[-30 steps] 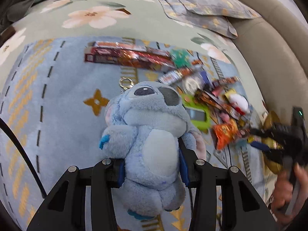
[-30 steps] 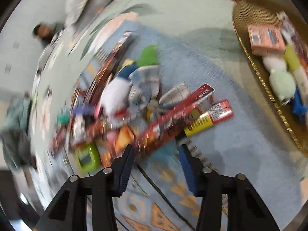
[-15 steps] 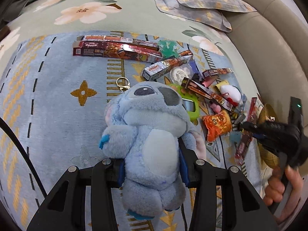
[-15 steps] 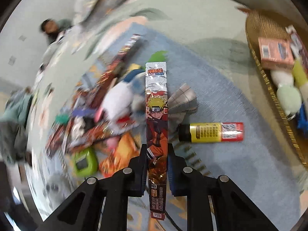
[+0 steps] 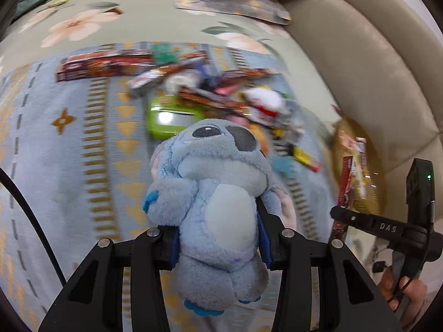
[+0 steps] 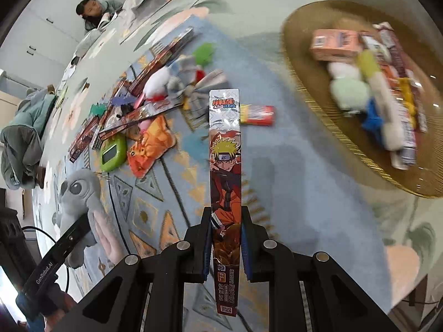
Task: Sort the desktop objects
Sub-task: 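Carry Stitch plush and Naruto package to the gold plate and release both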
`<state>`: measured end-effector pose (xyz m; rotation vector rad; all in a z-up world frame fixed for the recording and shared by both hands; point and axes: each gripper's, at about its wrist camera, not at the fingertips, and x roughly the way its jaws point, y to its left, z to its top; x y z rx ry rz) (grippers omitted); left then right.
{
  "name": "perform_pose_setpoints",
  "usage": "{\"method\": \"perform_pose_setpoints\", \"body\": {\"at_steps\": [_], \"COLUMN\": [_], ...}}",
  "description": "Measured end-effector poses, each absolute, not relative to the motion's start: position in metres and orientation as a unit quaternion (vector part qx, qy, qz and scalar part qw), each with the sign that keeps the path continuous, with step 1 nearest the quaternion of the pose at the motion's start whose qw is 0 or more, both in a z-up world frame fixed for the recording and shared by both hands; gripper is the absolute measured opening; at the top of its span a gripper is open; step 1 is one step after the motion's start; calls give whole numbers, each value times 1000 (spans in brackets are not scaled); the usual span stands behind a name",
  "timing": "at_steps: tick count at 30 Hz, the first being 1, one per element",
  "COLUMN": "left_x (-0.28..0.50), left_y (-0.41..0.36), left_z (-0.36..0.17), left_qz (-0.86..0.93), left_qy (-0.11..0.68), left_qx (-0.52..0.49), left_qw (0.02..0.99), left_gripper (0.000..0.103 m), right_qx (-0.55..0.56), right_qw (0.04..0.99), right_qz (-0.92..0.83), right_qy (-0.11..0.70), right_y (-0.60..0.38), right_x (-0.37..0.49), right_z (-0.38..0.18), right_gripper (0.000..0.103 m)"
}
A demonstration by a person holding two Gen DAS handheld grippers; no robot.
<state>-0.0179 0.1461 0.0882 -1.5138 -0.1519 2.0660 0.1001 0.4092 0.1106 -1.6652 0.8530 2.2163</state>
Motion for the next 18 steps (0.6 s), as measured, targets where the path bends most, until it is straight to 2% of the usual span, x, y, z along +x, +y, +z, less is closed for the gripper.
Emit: {"method": "perform_pose_setpoints", "body": {"at_steps": [11,18], "left_x": [9,2], "left_y": [288,380], "left_z": [169,180], "left_qz": [766,757], "left_qy": [-73,-112], "left_qx": [-482,-465], "left_qw": [419,445], "left_gripper": [41,41], "right_qx": [-478,-461], "right_qw": [222,273], "right_qz": [808,807], "right_qy": [262,250], "right_y": [527,581], "right_x": [150,151], "right_z": [208,222], "right_gripper": [17,17]}}
